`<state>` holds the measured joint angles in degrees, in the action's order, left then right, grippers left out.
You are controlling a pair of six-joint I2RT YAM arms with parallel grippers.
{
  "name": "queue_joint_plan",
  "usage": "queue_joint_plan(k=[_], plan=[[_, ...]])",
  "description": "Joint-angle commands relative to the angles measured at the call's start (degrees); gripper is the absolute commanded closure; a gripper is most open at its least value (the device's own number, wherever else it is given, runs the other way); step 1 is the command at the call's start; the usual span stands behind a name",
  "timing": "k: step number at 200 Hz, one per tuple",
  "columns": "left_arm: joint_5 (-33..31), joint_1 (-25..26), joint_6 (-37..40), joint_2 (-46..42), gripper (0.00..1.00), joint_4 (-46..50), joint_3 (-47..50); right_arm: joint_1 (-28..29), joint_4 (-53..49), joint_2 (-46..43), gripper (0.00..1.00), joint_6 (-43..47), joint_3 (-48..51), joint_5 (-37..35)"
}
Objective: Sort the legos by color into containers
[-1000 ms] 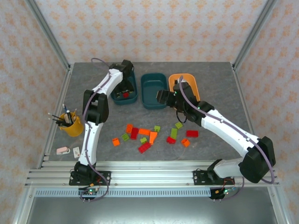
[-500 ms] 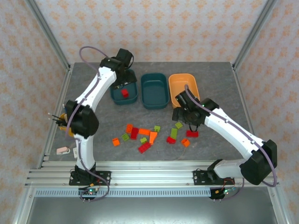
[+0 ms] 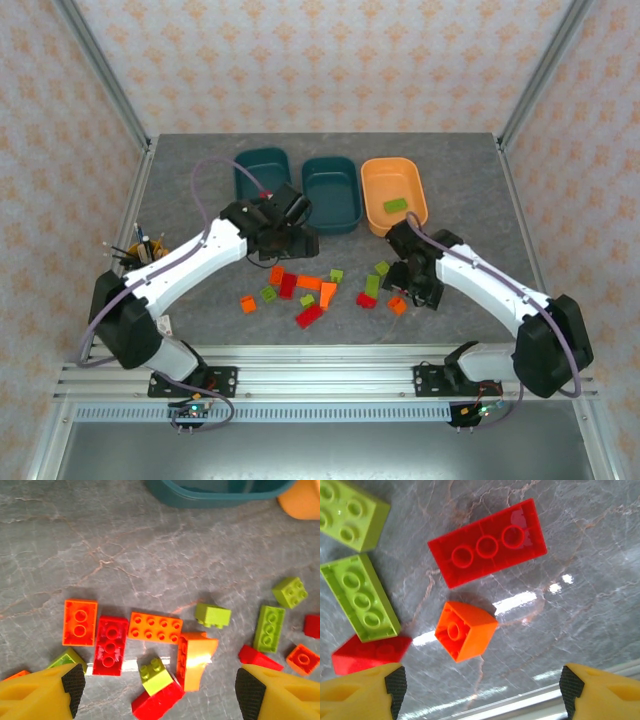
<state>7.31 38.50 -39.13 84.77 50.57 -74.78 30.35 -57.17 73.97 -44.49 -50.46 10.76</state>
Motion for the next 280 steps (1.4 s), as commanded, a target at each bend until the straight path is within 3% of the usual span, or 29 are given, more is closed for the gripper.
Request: queue_joint_plan(k=[1,50,126,186,280], plan=[[0.37,0.83,0.19,-4.09,0.18,-3.58,2.47,-0.99,5.99,-1.13,0.18,-8.11,3.59,3.58],[1.22,0.87,0.91,-5.86,0.18,-3.76,3.76,-0.99,17.13,-0.67,0.19,-20.4,10.82,5.82],[2.88,0.9,0.69,-8.57,0.19,-7.1,5.91,-0.99,18.67,2.44,0.27,-20.46,12.49,4.5],[15.1,0.98,4.42,-12.5,0.18,-12.15,9.52,-0.99,20.12,6.27,0.38,-19.85,12.22,4.12],[14.14,0.96,0.14,-14.21,0.18,-15.06,12.57,-0.99,19.76,5.95,0.6,-18.94,10.7,1.82]])
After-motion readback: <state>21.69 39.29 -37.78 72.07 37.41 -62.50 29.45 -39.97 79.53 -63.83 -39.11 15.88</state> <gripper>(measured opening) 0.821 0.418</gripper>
